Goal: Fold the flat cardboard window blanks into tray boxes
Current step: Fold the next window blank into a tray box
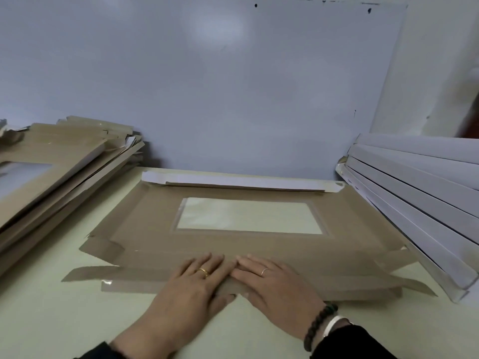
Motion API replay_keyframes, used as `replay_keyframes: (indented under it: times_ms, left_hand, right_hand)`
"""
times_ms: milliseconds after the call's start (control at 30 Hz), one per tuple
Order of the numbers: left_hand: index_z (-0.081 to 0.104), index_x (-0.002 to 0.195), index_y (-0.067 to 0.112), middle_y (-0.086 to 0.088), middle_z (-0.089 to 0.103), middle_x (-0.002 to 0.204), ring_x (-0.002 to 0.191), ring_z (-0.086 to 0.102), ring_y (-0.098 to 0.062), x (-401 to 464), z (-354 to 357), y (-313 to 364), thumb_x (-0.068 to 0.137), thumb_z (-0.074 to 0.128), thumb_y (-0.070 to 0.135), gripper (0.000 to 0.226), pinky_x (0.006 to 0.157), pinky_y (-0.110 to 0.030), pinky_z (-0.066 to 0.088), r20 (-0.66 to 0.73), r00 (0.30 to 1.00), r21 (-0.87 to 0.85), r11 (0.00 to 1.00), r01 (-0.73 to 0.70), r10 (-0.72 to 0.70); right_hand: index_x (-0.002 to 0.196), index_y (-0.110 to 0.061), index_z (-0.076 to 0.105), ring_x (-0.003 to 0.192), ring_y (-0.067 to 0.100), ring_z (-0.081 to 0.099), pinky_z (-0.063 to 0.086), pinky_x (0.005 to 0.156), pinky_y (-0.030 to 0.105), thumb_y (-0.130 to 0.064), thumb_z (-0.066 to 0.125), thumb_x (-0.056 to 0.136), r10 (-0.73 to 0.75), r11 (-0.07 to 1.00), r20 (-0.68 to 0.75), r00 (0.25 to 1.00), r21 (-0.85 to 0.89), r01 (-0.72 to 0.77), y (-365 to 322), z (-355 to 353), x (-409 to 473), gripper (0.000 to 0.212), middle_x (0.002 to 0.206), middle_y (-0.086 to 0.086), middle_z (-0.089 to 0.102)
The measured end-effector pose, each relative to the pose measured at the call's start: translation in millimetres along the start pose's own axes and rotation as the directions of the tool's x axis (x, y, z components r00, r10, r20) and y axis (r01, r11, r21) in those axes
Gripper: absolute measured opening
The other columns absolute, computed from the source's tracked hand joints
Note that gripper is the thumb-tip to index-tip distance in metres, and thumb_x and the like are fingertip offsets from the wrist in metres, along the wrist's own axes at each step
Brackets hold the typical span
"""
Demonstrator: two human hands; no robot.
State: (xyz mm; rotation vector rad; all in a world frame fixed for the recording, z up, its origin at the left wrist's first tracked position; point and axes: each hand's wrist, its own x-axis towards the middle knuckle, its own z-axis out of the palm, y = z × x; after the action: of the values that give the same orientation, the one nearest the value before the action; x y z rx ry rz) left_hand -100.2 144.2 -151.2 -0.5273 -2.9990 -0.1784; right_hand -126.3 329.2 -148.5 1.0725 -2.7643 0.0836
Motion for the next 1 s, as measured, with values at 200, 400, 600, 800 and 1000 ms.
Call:
replay_keyframes:
  times_ms: [200, 400, 600, 800, 1000]
  left_hand:
    - [-0.008, 0.142, 0.047, 0.025, -0.011, 0.151, 0.138, -0.015, 0.003, -14.0, 4.8, -48.9, 0.084, 0.024, 0.073, 0.070, 0.110, -0.018, -0.007, 0.068, 0.993, -0.026, 0.995, 0.099, -0.097]
    - [-0.005, 0.135, 0.051, 0.039, -0.008, 0.137, 0.135, -0.010, 0.009, -39.5, 1.0, -93.9, 0.063, 0.012, 0.090, 0.083, 0.108, -0.012, -0.001, 0.023, 0.989, -0.158, 0.976, 0.149, -0.148]
    - [0.048, 0.113, 0.051, 0.035, 0.035, 0.130, 0.132, 0.025, 0.006, -50.8, -4.4, -122.7, 0.076, 0.047, 0.046, 0.037, 0.107, -0.015, 0.018, -0.078, 0.972, -0.436, 0.884, 0.166, -0.221]
    - [0.067, 0.080, 0.058, 0.030, 0.061, 0.105, 0.102, 0.047, 0.021, -58.1, -8.2, -129.5, 0.073, 0.056, 0.041, 0.021, 0.085, -0.002, 0.033, -0.190, 0.931, -0.512, 0.841, 0.176, -0.311]
    - [0.061, 0.061, 0.044, 0.013, 0.062, 0.064, 0.065, 0.054, -0.013, -59.9, -14.3, -120.7, 0.076, 0.066, 0.048, 0.017, 0.067, -0.023, 0.042, -0.364, 0.822, -0.377, 0.877, 0.299, -0.437]
  right_hand:
    - [0.141, -0.044, 0.027, 0.138, -0.004, 0.013, 0.010, 0.113, 0.020, -0.053, 0.024, 0.092, 0.101, 0.995, 0.080, 0.992, 0.016, -0.103, 25.7, 0.3, -17.1, 0.050, 0.149, -0.024, 0.013]
    - [0.128, -0.046, -0.024, 0.123, -0.014, -0.029, -0.015, 0.106, 0.011, -0.056, 0.020, 0.093, 0.146, 0.989, 0.189, 0.971, 0.000, -0.149, 74.8, -2.6, -57.7, 0.057, 0.133, -0.034, -0.027]
    - [0.133, -0.034, -0.018, 0.127, -0.015, -0.015, -0.007, 0.103, 0.006, -0.051, 0.028, 0.093, 0.323, 0.943, 0.130, 0.937, 0.039, -0.330, 114.5, -8.8, -100.3, 0.063, 0.135, -0.034, -0.017]
    - [0.099, -0.019, 0.074, 0.099, -0.005, 0.056, 0.029, 0.084, -0.004, -0.016, 0.066, 0.080, 0.475, 0.851, -0.172, 0.863, 0.340, -0.400, 120.5, -9.4, -110.5, 0.021, 0.106, -0.018, 0.065]
    - [0.062, -0.029, 0.056, 0.061, 0.021, 0.052, 0.036, 0.060, 0.029, -0.030, 0.068, 0.082, 0.567, 0.818, -0.348, 0.747, 0.345, -0.460, 115.0, -11.2, -99.4, 0.024, 0.051, -0.006, 0.053]
